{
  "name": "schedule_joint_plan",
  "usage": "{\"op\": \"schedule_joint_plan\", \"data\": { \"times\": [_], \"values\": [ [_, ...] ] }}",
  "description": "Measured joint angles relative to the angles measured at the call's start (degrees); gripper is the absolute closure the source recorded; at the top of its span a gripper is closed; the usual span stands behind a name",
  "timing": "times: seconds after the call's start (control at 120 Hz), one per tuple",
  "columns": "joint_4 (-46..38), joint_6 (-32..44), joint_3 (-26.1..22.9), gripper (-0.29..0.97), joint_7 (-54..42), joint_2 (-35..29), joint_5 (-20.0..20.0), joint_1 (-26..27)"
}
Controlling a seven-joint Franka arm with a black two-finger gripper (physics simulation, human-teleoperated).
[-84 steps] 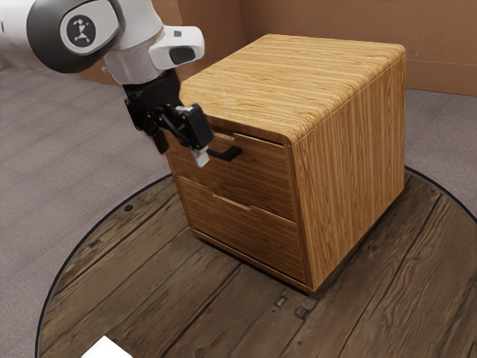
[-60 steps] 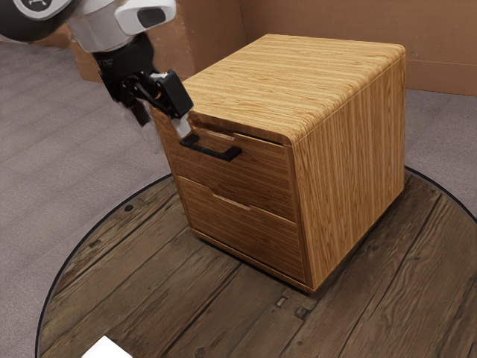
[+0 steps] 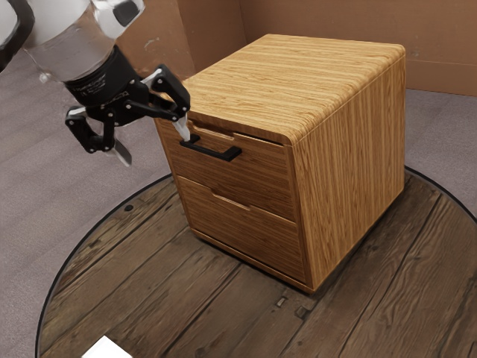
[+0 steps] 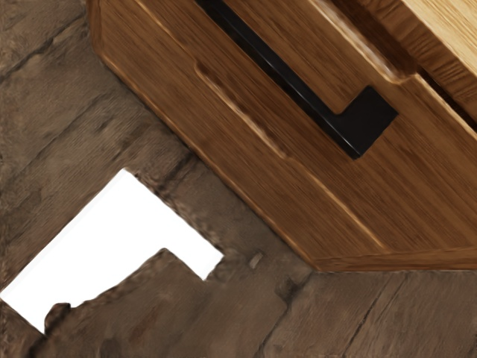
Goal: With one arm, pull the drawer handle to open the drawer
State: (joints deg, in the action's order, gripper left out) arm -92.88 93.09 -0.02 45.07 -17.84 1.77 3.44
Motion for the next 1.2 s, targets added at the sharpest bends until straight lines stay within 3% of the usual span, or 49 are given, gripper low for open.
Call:
{"op": "schedule_joint_plan", "data": {
  "times": [0.058,0.208,0.35,0.45,0.758,1.2],
  "values": [
    [-9.4,8.6,0.1,0.00,3.6,-3.3,1.4,-0.5],
    [-23.0,27.5,0.8,0.00,11.1,-6.7,3.1,-0.7],
    [-33.5,41.1,1.3,0.00,16.6,-13.2,4.0,-0.8],
    [-38.2,47.9,2.0,0.00,19.8,-14.6,4.3,-0.9],
    [-39.1,58.1,2.7,0.00,26.5,-12.3,4.2,-1.6],
    [-38.9,63.7,3.0,0.00,31.5,-8.5,4.1,-1.7]
  ]
}}
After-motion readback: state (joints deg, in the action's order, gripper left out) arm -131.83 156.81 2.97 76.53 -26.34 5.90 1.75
